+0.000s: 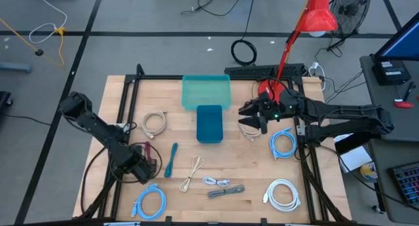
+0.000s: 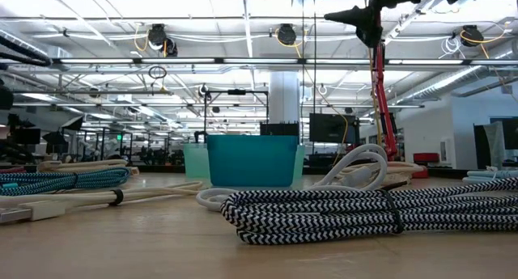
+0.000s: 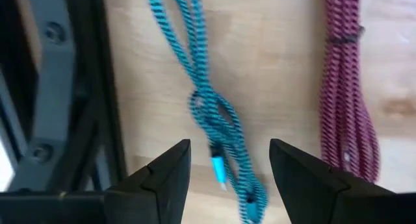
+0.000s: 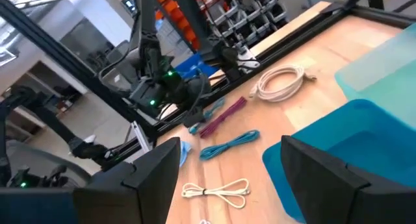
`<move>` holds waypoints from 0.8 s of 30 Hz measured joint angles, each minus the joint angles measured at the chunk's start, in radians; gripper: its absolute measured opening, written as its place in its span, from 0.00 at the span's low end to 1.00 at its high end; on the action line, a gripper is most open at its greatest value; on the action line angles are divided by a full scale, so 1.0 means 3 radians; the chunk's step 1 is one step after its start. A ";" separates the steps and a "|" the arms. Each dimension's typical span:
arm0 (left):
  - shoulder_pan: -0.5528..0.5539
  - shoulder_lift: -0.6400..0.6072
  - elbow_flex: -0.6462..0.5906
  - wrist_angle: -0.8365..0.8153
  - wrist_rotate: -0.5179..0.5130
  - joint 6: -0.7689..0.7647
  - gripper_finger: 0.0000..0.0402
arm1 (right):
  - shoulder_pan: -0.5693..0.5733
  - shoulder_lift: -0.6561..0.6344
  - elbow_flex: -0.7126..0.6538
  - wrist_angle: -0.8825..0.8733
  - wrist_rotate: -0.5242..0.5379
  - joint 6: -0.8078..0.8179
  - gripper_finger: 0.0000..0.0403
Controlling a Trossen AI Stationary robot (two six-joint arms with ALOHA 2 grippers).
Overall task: Pick & Place USB Port
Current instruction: Put the left blue usb cable into the blue bin
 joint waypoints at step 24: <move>0.0250 -0.0024 -0.0041 0.0164 0.0061 0.0282 0.05 | 0.0238 -0.0011 0.0000 0.0096 -0.0066 -0.0109 0.63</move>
